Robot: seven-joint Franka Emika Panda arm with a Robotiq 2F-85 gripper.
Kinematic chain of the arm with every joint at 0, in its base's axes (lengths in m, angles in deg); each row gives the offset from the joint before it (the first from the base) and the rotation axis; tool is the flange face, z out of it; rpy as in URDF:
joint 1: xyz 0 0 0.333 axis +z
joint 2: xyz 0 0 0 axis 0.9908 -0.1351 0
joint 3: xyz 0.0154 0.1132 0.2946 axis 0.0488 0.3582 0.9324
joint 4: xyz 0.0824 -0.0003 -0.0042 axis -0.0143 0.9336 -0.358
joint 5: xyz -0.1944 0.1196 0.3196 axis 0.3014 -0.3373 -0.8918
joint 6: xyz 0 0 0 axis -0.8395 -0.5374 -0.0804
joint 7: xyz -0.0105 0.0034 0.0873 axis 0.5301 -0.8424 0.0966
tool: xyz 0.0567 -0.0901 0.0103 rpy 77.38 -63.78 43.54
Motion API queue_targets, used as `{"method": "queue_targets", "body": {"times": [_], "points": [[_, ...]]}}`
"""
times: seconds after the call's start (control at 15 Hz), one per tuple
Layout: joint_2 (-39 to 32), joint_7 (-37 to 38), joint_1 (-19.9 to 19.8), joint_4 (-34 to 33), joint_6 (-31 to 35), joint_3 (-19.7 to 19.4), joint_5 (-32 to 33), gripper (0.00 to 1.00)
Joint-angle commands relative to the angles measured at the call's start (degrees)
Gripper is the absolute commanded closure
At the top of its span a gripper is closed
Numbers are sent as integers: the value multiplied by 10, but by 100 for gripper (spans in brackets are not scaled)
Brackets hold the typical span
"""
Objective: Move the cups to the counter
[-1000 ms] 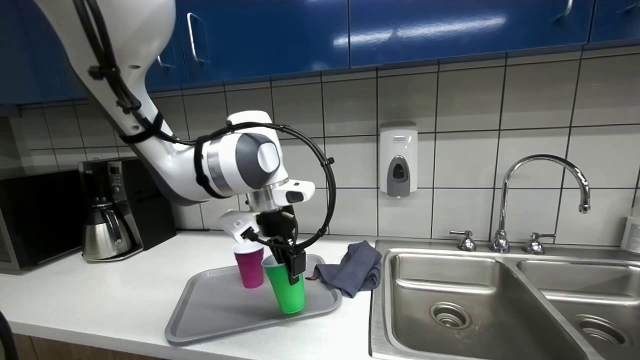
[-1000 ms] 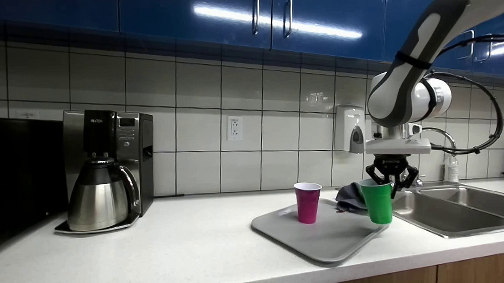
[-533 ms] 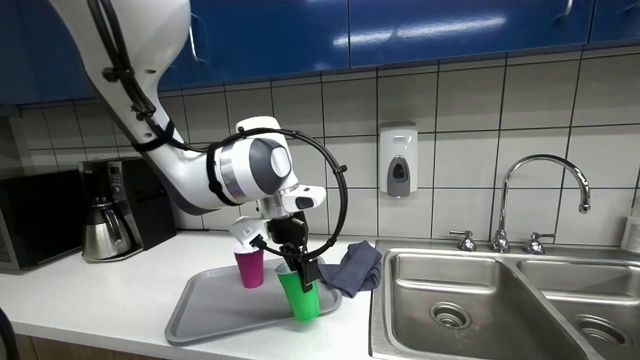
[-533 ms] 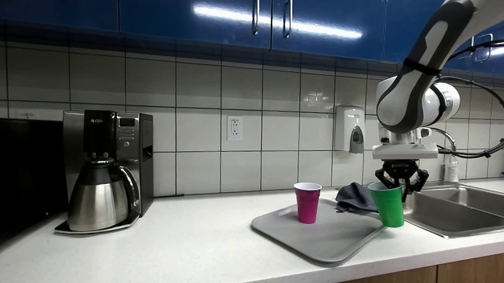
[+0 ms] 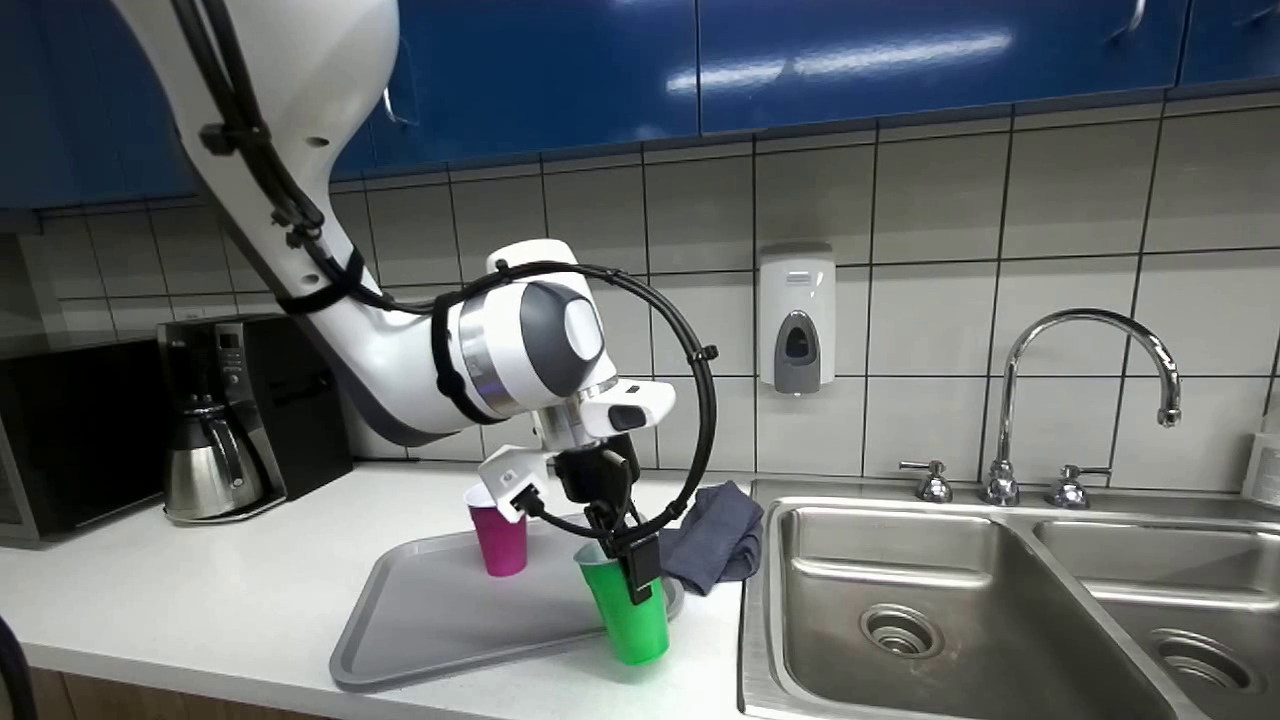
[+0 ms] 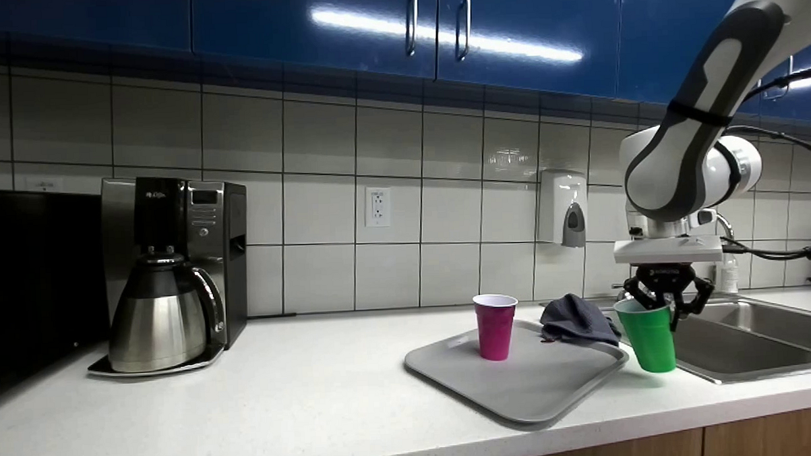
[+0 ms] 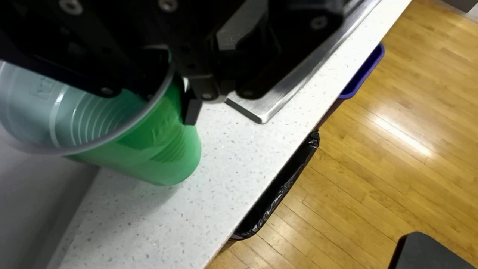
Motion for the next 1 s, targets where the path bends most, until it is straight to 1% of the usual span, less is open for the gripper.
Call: {"method": "queue_targets", "body": {"times": [0.0,0.67,0.73,0.8,0.93], "points": [[8,36,-14,14,4,-4,29,99],[-11,80,-17,28,26,-19,21,99],[-12,84,-15,29,30,-19,17,69],[-13,92,-14,30,35,-19,21,67],[-14,101,-12,30,41,-18,19,55]]}}
